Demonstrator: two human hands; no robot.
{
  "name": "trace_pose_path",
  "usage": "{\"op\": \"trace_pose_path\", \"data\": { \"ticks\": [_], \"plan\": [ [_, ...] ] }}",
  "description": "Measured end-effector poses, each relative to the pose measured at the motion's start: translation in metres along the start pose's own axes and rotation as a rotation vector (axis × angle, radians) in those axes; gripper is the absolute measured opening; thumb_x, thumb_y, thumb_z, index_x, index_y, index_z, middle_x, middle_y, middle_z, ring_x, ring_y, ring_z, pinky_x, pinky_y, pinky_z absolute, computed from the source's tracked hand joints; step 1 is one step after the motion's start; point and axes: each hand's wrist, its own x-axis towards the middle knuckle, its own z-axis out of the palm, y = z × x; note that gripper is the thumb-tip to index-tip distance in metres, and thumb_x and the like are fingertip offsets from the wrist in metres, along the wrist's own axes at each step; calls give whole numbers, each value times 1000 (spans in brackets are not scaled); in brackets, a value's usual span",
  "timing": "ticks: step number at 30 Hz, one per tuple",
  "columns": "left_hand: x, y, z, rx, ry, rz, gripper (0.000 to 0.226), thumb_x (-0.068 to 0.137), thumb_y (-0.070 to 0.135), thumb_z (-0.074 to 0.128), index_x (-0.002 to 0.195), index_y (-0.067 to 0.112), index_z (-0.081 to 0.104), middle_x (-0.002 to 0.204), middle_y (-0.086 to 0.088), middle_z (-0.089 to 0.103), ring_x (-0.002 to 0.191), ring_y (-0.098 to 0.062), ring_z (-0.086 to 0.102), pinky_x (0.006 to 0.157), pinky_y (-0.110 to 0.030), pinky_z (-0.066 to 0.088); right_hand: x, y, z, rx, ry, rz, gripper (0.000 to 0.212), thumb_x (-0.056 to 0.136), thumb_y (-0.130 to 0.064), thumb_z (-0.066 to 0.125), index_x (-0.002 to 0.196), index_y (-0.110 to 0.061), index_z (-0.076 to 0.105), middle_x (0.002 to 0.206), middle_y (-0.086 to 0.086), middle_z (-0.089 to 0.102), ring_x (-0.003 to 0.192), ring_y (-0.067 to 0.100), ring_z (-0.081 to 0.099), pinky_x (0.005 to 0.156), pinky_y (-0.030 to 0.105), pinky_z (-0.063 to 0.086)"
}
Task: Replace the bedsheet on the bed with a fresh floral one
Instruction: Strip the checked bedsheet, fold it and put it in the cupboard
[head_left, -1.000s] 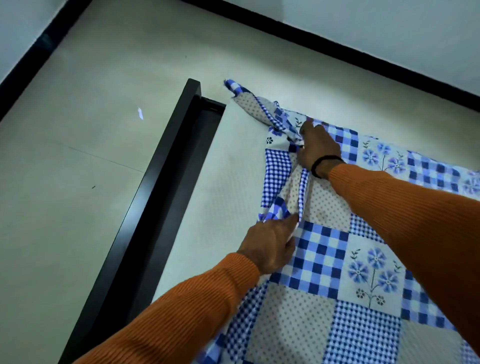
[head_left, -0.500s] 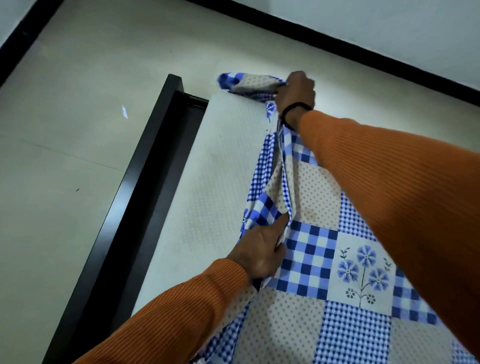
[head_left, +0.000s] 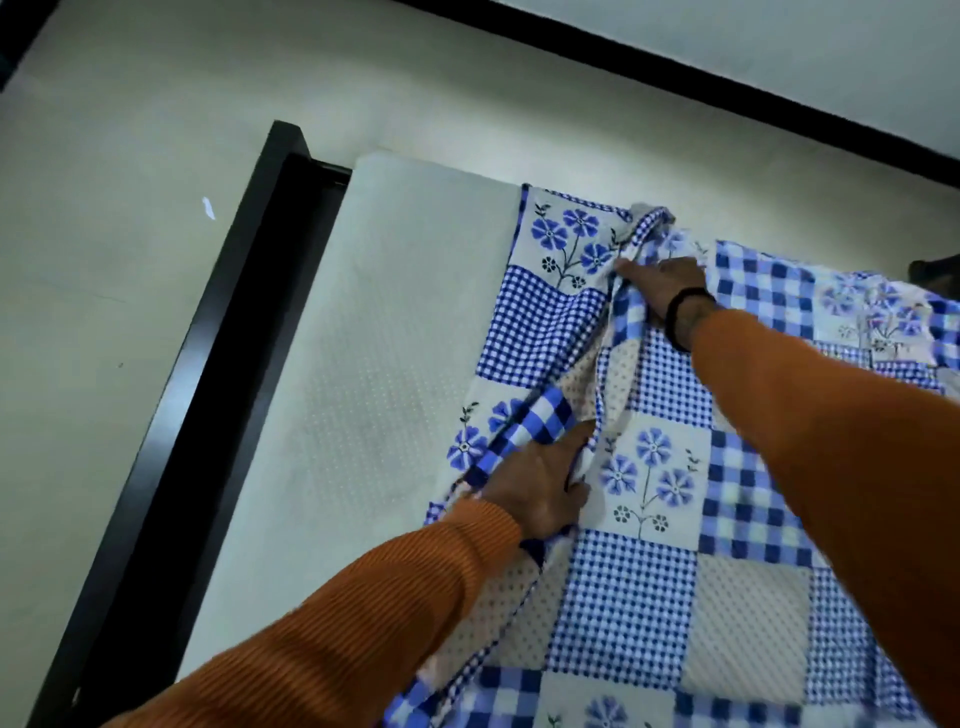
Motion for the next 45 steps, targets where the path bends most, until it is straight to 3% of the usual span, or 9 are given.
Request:
{"op": "trace_pose_path", "data": {
  "ticks": [5,9,14,16,19,23,30,35,45],
  "plan": [
    [-36,-4,28,329,284,-176,69,94,54,59,152,27,33,128,-13,63,113,-38,59,87,-46,54,-118,57,22,98,-38,50,60,77,-59,81,115,-17,62,112,13,65,98,30,63,91,44,51],
    [-77,-11,60,443,212,-330,72,91,60,59,146,23,29,146,-14,40,128,-39,47,97,-51,50,-186,98,45,-47,-65,30,96,90,-33,78,161,-10,19,166,10,25,151,32,29,120,45,31],
    [-141,-33,99,455,324,-414,42,104,37,43,141,18,40,148,-15,41,115,-38,54,78,-45,50,-220,130,40,-229,-56,-49,60,98,-13,66,151,-3,39,148,18,49,130,38,51,105,48,42],
    [-168,-46,110,410,369,-413,41,101,27,46,140,16,45,140,-14,50,109,-39,58,71,-43,48,-217,141,22,-315,-5,-127,13,92,-7,69,94,-5,57,88,14,56,78,33,54,74,47,41],
    [-199,-55,128,343,434,-360,33,101,24,48,133,15,55,125,-13,63,98,-37,63,66,-41,48,-207,168,1,-334,89,-165,46,88,-7,70,66,-11,30,60,6,23,51,19,21,67,36,25],
    [-211,-49,148,85,442,-263,12,100,21,51,100,13,60,87,-10,65,68,-31,56,59,-31,34,-246,176,10,-93,10,-30,46,87,-39,79,113,-5,61,98,15,64,85,31,60,84,43,50],
    [-243,-6,207,-92,371,-160,15,90,29,66,92,15,60,87,-5,58,78,-24,56,66,-36,48,-370,234,61,-59,-378,-27,102,79,-35,86,156,-2,28,160,18,35,145,37,38,115,48,40],
    [-290,-27,259,149,423,-599,64,88,55,65,138,23,42,137,-14,44,129,-37,40,104,-56,40,-413,304,48,-312,-457,-72,29,79,-18,80,94,-1,63,99,28,71,76,34,70,62,56,58],
    [-368,-63,281,325,793,-835,49,89,38,66,130,23,44,120,-10,50,108,-34,49,88,-47,37,-407,333,-26,-56,-299,145,32,95,-20,72,116,1,60,116,37,61,78,32,66,77,46,62]
  ]
}}
